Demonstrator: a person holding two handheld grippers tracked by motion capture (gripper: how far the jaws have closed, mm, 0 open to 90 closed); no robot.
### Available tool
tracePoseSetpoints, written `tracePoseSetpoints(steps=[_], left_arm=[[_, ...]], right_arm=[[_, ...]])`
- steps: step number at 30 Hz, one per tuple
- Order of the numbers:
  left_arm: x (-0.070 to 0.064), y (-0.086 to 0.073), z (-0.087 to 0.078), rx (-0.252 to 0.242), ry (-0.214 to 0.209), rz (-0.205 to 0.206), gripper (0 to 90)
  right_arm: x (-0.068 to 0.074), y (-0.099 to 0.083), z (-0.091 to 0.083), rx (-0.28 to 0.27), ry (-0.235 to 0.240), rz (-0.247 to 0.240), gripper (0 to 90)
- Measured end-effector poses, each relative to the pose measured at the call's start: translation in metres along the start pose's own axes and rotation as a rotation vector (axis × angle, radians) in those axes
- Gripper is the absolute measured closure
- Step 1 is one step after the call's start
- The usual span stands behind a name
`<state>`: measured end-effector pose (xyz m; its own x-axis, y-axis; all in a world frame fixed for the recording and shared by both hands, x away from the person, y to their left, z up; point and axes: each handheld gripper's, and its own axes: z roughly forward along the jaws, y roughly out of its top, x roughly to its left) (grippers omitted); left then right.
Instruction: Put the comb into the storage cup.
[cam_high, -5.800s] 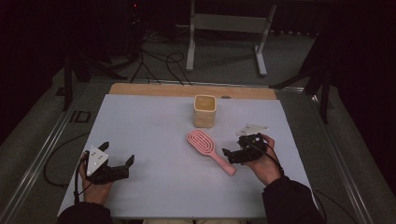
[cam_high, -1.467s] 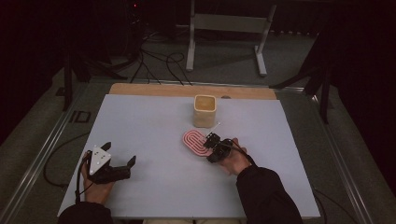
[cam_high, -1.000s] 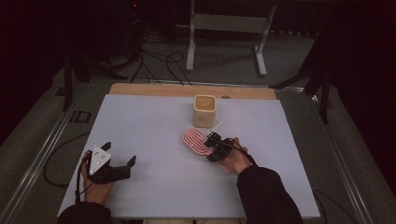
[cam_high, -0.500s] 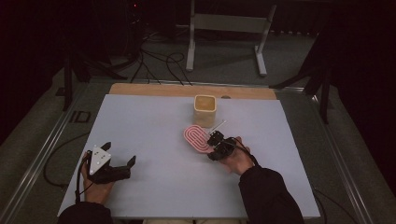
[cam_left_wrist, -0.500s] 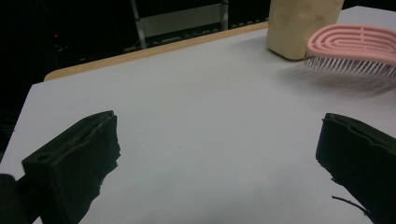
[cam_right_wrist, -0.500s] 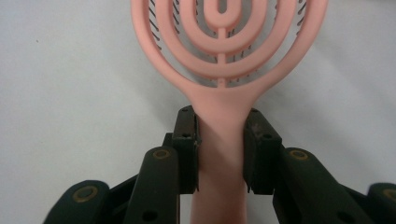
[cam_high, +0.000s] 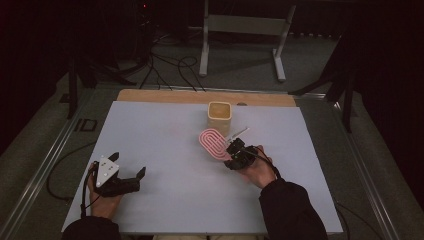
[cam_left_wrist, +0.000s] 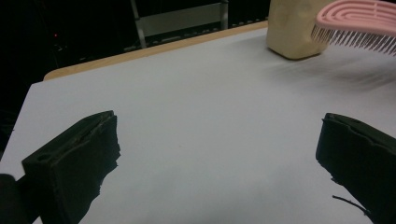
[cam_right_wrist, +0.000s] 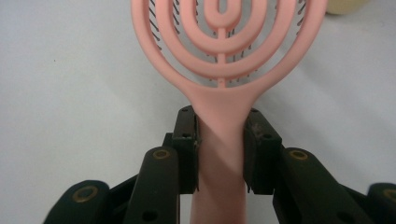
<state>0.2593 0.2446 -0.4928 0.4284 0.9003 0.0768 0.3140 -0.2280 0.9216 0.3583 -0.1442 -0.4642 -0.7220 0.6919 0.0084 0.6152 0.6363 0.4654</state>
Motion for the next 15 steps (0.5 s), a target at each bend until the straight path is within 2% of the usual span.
tracePoseSetpoints(steps=[2, 15], left_arm=[[0.000, 0.000, 0.000, 0.003, 0.000, 0.002, 0.0], [0.000, 0.000, 0.001, 0.007, -0.001, 0.000, 0.0]], right_arm=[[-0.002, -0.002, -0.005, -0.028, -0.004, 0.009, 70.0], [-0.005, -0.010, -0.018, -0.118, -0.022, 0.022, 70.0]])
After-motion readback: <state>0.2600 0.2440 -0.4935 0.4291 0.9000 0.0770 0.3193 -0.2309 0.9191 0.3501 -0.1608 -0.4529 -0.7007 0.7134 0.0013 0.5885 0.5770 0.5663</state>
